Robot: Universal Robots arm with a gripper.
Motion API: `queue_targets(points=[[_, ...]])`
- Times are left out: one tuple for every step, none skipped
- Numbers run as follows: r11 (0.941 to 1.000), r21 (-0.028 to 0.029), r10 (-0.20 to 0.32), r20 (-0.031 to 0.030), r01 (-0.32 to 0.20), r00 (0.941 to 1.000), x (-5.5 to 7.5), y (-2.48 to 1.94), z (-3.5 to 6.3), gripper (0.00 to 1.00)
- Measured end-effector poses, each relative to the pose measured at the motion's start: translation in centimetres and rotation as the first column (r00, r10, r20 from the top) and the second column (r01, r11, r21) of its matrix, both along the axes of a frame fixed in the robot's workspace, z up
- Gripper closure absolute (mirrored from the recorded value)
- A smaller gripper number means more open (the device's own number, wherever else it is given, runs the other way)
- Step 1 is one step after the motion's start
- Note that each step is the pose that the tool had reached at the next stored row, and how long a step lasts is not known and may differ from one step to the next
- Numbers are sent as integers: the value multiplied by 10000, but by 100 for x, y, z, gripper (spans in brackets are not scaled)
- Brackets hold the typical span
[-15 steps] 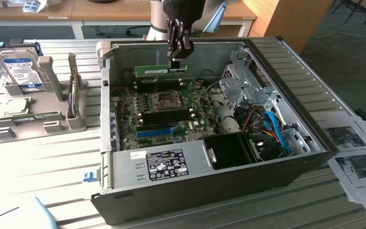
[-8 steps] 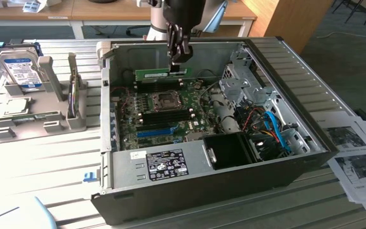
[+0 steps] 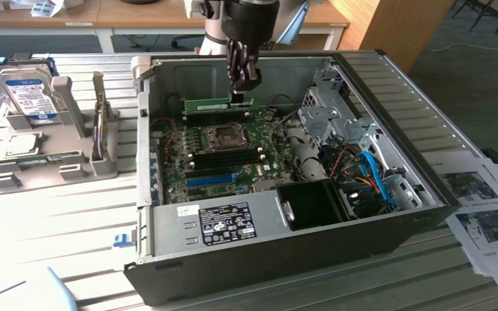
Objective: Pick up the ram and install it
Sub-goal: 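Pick up the ram and move it above insertion slot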
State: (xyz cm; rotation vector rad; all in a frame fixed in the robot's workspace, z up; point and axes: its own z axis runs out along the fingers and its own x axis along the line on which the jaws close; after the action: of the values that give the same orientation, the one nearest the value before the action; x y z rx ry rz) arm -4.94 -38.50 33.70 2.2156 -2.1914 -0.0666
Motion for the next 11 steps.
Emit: queue_targets(points=[[10000,0,0,0,0,10000,0,0,-13,89],[10000,0,0,0,0,10000,0,0,-26,89],[10000,1,-1,0,1,10000,0,0,-40,89],[10000,1,-1,1,1,10000,0,0,-54,89],[10000,0,-1,0,1,10000,0,0,-68,89],[10000,1,-2,0,2,10000,0,0,-83,89],[10000,1,-2,1,2,10000,0,0,-99,89],[10000,0,-3,1,3,10000,0,0,-114,89],[10000,0,-3,0,3,10000,0,0,-128,89],[10000,0,-3,0,3,10000,0,0,-142,89],[10000,0,-4,0,4,10000,0,0,-156,89]])
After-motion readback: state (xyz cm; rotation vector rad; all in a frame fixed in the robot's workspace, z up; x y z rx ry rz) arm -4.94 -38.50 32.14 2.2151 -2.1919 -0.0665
